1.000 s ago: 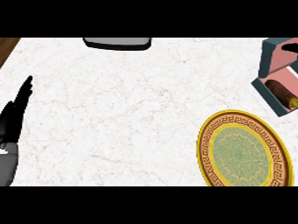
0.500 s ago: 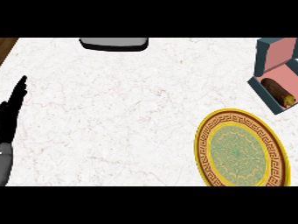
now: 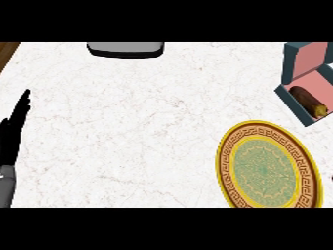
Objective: Pick the sweet potato from the plate and place it in the cardboard box
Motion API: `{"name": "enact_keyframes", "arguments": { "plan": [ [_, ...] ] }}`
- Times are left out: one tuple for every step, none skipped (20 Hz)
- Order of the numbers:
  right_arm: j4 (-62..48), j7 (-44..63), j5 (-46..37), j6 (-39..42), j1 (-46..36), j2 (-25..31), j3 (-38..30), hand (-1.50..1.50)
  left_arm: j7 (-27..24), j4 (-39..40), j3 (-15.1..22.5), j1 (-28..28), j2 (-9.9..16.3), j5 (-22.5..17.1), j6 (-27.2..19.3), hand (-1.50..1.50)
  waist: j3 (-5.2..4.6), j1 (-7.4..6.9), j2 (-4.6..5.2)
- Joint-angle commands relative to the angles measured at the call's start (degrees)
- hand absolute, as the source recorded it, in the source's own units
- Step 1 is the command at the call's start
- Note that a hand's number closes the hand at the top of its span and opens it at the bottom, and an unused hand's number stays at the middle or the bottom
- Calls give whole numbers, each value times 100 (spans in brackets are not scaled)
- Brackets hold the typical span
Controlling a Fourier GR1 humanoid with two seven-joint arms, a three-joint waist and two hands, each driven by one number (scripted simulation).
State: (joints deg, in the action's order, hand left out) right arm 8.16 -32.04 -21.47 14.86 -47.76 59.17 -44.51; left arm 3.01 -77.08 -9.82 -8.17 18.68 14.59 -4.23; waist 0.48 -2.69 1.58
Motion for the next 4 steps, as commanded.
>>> {"name": "enact_keyframes", "arguments": {
  "plan": [
    [-23,-194,30,395,371,304,-35,-150,-85,173,-113,-13,76,-48,31,0,7,10,26],
    [-25,-406,1,474,559,235,-2,-150,60,17,-12,-74,43,39,-4,0,14,28,10],
    [-13,-329,-63,589,579,404,56,-150,-46,-12,-26,126,23,-25,51,0,18,-44,18],
    [10,-404,-65,751,617,466,67,-150,70,109,-87,-193,55,-41,20,0,14,51,19]
  ]
}}
